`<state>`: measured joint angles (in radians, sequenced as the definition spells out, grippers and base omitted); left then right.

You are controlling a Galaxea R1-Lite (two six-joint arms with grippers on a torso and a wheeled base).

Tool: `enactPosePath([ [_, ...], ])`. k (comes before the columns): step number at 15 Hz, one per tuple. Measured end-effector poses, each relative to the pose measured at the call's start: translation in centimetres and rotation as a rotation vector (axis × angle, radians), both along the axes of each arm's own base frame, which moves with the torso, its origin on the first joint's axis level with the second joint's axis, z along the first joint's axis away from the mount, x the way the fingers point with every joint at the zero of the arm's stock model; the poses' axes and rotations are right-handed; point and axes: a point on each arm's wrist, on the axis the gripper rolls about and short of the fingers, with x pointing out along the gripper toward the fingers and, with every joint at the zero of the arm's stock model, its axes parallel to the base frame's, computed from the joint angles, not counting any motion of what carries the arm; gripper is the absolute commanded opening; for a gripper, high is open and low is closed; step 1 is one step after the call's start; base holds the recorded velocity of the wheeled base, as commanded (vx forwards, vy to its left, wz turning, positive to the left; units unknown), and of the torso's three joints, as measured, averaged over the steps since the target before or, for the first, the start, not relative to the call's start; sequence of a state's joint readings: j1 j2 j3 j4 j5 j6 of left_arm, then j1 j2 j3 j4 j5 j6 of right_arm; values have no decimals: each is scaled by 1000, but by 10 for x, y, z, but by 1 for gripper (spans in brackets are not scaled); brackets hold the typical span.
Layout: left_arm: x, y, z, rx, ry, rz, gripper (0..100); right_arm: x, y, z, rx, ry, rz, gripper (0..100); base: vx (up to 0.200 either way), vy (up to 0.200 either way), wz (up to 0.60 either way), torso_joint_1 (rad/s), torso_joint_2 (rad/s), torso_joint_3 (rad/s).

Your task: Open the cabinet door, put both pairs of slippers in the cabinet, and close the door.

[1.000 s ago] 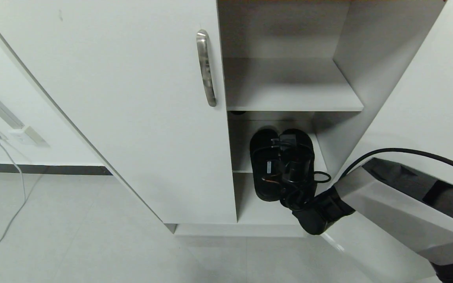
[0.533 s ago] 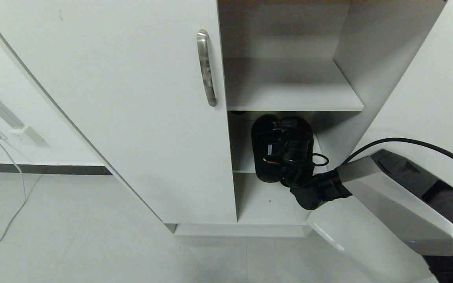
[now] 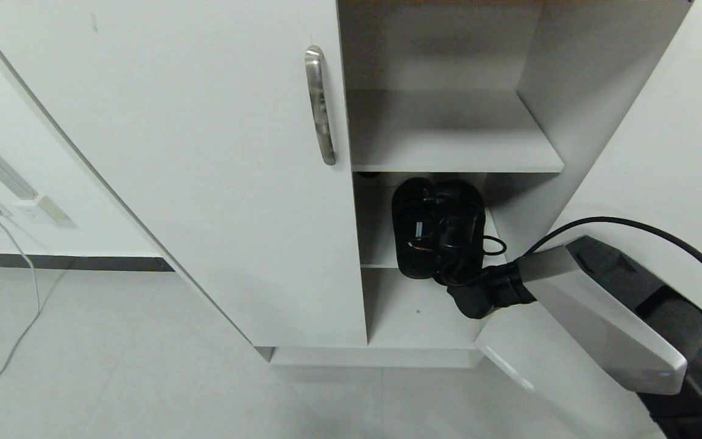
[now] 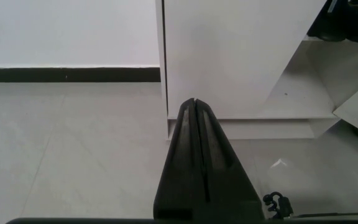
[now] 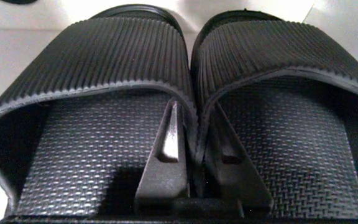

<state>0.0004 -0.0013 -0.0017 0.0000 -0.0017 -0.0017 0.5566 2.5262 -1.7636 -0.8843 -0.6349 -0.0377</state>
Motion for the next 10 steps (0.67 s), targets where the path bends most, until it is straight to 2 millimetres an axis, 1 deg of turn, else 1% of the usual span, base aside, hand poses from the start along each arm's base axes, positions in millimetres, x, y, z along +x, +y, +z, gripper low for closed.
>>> enactPosePath([
  [1,0,0,0,0,0,0,0,1,1,-1,1,-2,0,100,0,0,0,0,0,0],
  [7,0,0,0,-1,0,0,0,1,3,-8,-2,5,3,100,0,0,0,0,0,0],
  [10,0,0,0,-1,0,0,0,-14,5,-14,-10,17,19,100,0,0,0,0,0,0],
])
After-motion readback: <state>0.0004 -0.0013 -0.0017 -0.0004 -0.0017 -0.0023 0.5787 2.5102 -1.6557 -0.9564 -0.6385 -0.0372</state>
